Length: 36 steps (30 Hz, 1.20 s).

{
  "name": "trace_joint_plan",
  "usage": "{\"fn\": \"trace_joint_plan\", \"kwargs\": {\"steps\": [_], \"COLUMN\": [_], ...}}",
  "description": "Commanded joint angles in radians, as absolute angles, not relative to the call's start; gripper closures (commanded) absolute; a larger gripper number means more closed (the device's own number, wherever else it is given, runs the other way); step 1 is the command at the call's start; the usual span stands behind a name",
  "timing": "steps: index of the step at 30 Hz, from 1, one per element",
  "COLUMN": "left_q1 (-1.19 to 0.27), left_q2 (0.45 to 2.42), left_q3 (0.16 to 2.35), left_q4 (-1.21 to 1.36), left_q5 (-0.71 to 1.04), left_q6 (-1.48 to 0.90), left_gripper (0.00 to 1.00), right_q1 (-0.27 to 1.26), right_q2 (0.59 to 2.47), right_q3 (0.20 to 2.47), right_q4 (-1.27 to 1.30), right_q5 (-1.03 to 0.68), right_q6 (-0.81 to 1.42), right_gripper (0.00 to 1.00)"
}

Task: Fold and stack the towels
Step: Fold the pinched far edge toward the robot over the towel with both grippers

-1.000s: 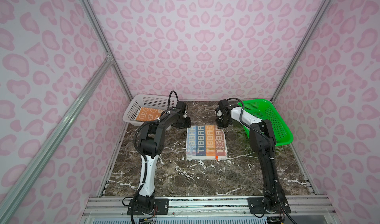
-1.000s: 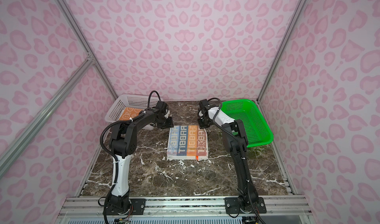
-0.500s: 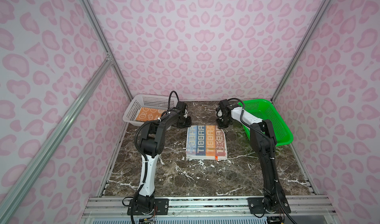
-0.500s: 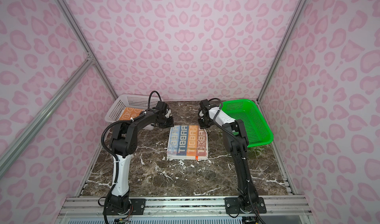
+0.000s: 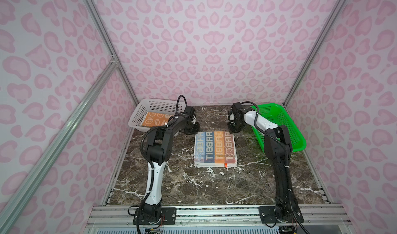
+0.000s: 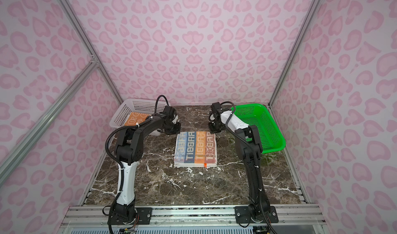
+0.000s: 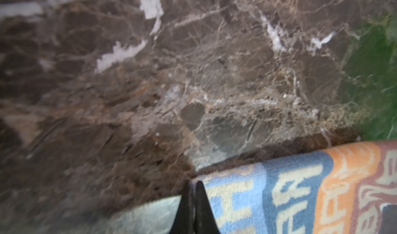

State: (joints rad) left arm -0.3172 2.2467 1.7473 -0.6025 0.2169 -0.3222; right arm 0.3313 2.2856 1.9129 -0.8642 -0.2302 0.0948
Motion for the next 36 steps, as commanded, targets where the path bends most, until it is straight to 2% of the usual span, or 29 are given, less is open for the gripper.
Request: {"fn": "trace_joint_plan", "kwargs": {"steps": [1, 11, 16, 30, 36], "left_q1": [-0.313, -0.315, -0.323, -0.423, -0.434], "left_q2": [2.183, 2.06, 1.955, 1.705, 1.668], "left_q3": [1.742, 1.64, 1.514, 1.078, 0.981], "left_q4": [-0.631, -0.583, -0.526, -0.349, -0.319], "left_q5": [0.2, 0.226, 0.226, 0.163, 0.136], "left_q6": [-0.295, -0.301, -0.331, -0.455, -0.483], "left_gripper": [0.96, 0.96, 0.96, 0.96, 0.96], "right_q1": [0.322, 0.315, 0.316, 0.335, 0.344], "right_q2": [2.253, 2.123, 2.029, 1.773, 1.729], "right_q3": [1.891, 1.775, 1.681, 1.203, 1.081], "right_q4": [-0.876, -0.832, -0.816, -0.66, -0.597], "right_q5": [-0.267, -0.311, -0.322, -0.33, -0.361], "right_q6": [0.118, 0.147, 0.171, 0.257, 0.295], "right_gripper": [1.0, 1.0, 1.0, 1.0, 1.0]}}
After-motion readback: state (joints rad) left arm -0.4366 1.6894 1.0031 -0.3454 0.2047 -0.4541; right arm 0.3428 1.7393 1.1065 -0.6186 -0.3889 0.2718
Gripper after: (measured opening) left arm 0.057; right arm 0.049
